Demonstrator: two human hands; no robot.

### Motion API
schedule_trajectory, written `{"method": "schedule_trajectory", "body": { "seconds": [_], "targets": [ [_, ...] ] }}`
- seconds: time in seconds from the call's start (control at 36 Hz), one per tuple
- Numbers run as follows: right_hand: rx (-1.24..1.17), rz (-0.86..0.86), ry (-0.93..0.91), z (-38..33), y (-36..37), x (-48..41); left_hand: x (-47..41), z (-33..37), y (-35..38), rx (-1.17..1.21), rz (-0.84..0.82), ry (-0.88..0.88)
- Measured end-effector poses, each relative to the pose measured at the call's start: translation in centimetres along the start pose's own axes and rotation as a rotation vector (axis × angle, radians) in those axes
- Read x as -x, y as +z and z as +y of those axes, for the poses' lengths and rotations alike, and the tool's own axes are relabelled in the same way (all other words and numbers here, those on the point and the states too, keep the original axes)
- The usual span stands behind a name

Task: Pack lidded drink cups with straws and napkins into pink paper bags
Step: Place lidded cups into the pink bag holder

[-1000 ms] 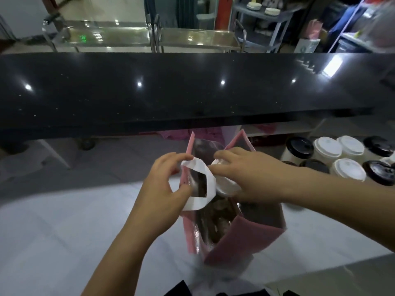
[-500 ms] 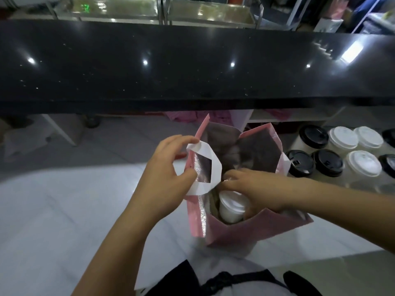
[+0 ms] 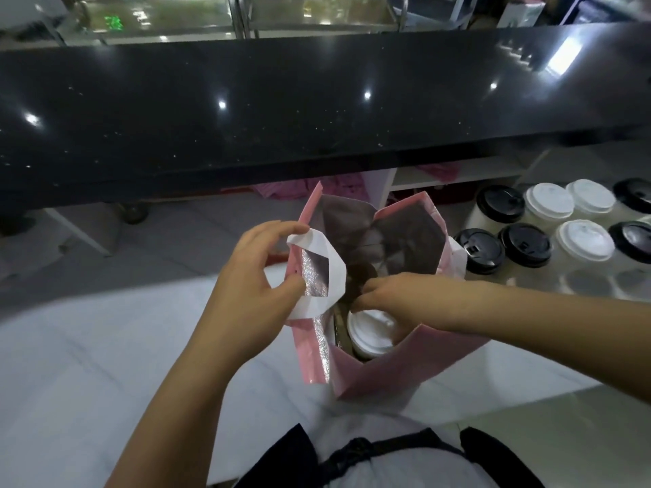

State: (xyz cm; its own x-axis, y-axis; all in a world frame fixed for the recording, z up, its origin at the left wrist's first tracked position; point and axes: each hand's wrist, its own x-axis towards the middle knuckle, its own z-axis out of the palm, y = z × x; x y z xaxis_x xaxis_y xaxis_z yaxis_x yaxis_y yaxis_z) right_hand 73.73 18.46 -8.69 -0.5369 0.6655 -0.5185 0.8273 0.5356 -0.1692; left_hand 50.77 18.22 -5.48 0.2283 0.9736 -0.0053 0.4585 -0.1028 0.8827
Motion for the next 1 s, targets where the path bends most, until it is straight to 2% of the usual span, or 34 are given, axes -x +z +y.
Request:
{"method": "schedule_trajectory", "body": {
  "seconds": [0.31, 0.64, 0.81, 0.92, 1.0],
  "targets": [
    [-0.005, 0.003, 0.028, 0.5, 1.0, -0.5, 0.0, 0.1, 0.4, 0.095, -0.001, 0.000],
    [-0.011, 0.010, 0.065, -0.3, 0.0, 0.7, -0.2, 0.4, 0.3, 0.074, -0.005, 0.028],
    [-0.028, 0.134, 0.215, -0.5, -3.6, 3.7, -0.2, 0.2, 0.4, 0.065, -0.064, 0.054],
    [-0.146, 0.327, 0.302, -1.6, -5.5, 7.6, -0.1, 0.3, 0.7, 0.039, -0.098, 0.076],
    [-0.291, 0.554, 0.354, -2.3, -5.3, 10.4, 0.2, 0.4, 1.0, 0.028, -0.113, 0.119]
  ]
}}
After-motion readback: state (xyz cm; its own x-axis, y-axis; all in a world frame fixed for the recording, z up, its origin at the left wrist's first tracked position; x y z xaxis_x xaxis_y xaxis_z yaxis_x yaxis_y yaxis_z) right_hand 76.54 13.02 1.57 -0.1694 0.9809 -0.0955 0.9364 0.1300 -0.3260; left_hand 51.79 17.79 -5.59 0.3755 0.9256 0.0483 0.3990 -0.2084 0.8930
